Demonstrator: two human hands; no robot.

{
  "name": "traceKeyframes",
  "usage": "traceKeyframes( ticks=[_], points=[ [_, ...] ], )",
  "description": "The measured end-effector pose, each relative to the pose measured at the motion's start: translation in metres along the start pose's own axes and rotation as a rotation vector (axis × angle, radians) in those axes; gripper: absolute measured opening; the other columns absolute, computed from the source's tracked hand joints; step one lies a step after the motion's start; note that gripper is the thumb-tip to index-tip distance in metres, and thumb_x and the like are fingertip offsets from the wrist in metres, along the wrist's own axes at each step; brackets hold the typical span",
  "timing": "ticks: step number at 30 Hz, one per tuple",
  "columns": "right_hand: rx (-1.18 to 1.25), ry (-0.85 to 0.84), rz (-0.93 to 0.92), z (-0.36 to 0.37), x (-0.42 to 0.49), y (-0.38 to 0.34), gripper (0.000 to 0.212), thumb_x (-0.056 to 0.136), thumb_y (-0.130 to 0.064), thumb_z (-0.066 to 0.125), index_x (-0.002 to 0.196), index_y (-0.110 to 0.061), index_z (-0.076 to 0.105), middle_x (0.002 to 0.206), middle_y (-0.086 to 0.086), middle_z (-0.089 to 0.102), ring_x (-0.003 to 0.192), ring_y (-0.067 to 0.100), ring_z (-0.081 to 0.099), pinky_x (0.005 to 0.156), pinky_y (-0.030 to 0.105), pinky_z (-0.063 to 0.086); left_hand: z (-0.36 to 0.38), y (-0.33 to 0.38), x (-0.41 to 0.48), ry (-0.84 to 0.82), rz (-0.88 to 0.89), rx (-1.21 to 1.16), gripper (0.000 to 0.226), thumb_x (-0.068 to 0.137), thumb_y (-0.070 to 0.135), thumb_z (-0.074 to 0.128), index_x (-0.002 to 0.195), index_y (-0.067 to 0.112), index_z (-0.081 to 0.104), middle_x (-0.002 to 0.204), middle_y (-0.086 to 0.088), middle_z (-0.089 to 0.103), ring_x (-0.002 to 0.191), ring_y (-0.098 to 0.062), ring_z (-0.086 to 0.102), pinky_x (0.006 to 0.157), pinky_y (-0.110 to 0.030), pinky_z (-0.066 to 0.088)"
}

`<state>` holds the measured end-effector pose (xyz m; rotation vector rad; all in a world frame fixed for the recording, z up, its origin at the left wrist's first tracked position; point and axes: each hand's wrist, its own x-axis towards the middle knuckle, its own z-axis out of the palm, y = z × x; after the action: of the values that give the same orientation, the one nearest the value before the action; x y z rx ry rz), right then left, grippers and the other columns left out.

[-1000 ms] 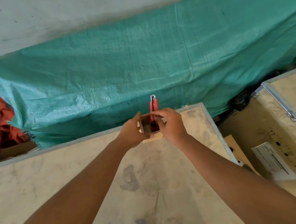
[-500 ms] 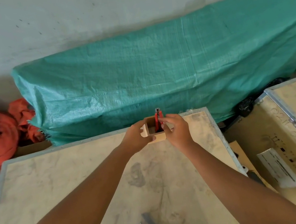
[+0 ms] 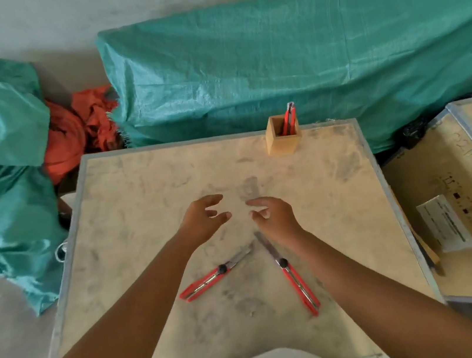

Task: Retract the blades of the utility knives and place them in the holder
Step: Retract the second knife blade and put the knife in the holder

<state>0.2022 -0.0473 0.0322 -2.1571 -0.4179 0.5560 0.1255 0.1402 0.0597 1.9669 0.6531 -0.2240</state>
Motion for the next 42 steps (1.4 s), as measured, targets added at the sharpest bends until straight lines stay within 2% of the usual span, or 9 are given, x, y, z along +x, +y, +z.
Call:
traceKeyframes(
  ticks=[3,9,12,15,18,21,27,35,42],
  points=[
    [0.009,-0.149,0.104,0.041,-0.03,0.005,0.026,0.092,-0.01,0.064,0.115,-0.017,0.075,0.12,0.001,0.075,0.1,0.008,0.069,0.096,0.021,0.053,-0.007,-0.041,-0.035,-0.011,-0.052,-0.003,0.052,0.082,0.03,0.077,0.13,0.023,0.06,0.133,0.004,0.063,0.107,-0.018,0.063,0.085,-0.028,0.05],
    [0.01,-0.254,0.321,0.102,-0.07,0.009,0.03,0.091,-0.016,0.067,0.12,-0.02,0.072,0.119,0.003,0.075,0.109,0.017,0.07,0.095,0.043,0.058,0.003,-0.107,-0.078,0.034,-0.159,0.103,0.041,0.082,0.02,0.073,0.122,0.025,0.069,0.126,0.001,0.067,0.115,-0.02,0.062,0.081,-0.025,0.048],
    [0.023,-0.173,0.378,0.118,-0.077,0.006,0.037,0.09,-0.014,0.067,0.127,-0.018,0.067,0.116,0.008,0.075,0.112,0.023,0.069,0.098,0.038,0.055,0.008,-0.129,-0.089,-0.022,-0.154,0.212,0.039,0.083,0.014,0.066,0.121,0.023,0.069,0.121,-0.004,0.066,0.102,-0.02,0.064,0.076,-0.024,0.048],
    [0.124,-0.075,0.479,0.13,-0.081,0.003,0.04,0.091,-0.011,0.066,0.131,-0.017,0.064,0.118,0.006,0.073,0.105,0.022,0.071,0.078,0.031,0.06,0.011,-0.146,-0.094,-0.05,-0.038,0.354,0.039,0.082,0.006,0.061,0.109,0.03,0.074,0.106,-0.004,0.068,0.099,-0.026,0.065,0.079,-0.036,0.056],
    [0.308,-0.022,0.577,0.141,-0.088,0.003,0.044,0.092,-0.002,0.064,0.134,-0.013,0.06,0.11,0.005,0.072,0.09,0.023,0.071,0.08,0.042,0.064,0.011,-0.155,-0.094,-0.064,-0.026,0.358,0.047,0.081,0.004,0.062,0.11,0.039,0.072,0.108,-0.001,0.065,0.099,-0.024,0.063,0.081,-0.039,0.057],
    [0.378,0.035,0.587,0.148,-0.092,0.003,0.037,0.093,0.0,0.064,0.128,-0.009,0.062,0.108,0.009,0.07,0.096,0.029,0.073,0.083,0.043,0.064,0.01,-0.16,-0.093,-0.103,-0.008,0.31,0.049,0.08,0.0,0.063,0.112,0.035,0.073,0.107,-0.004,0.064,0.098,-0.026,0.064,0.082,-0.039,0.056],
    [0.445,0.168,0.577,0.155,-0.096,-0.007,0.018,0.094,-0.001,0.065,0.112,-0.003,0.063,0.108,0.026,0.069,0.068,0.023,0.066,0.045,0.017,0.053,0.009,-0.167,-0.1,-0.122,0.035,0.278,0.044,0.082,-0.003,0.062,0.115,0.025,0.073,0.112,-0.007,0.064,0.101,-0.027,0.063,0.083,-0.032,0.053],
    [0.321,0.029,0.438,0.127,-0.091,-0.019,0.015,0.095,-0.02,0.067,0.11,-0.017,0.065,0.105,0.009,0.075,0.076,0.015,0.076,0.053,0.02,0.053,-0.003,-0.15,-0.118,-0.139,-0.066,-0.013,0.043,0.081,0.02,0.078,0.12,0.033,0.068,0.105,0.01,0.073,0.08,0.0,0.063,0.065,-0.002,0.042],
    [0.414,-0.053,0.311,0.065,-0.09,-0.043,0.015,0.095,-0.018,0.068,0.109,-0.023,0.068,0.096,0.005,0.08,0.082,0.017,0.078,0.063,0.027,0.053,-0.019,-0.104,-0.138,-0.287,0.045,-0.135,0.055,0.086,0.011,0.072,0.132,0.037,0.057,0.109,0.013,0.073,0.08,-0.007,0.068,0.077,-0.015,0.054]
  ],
)
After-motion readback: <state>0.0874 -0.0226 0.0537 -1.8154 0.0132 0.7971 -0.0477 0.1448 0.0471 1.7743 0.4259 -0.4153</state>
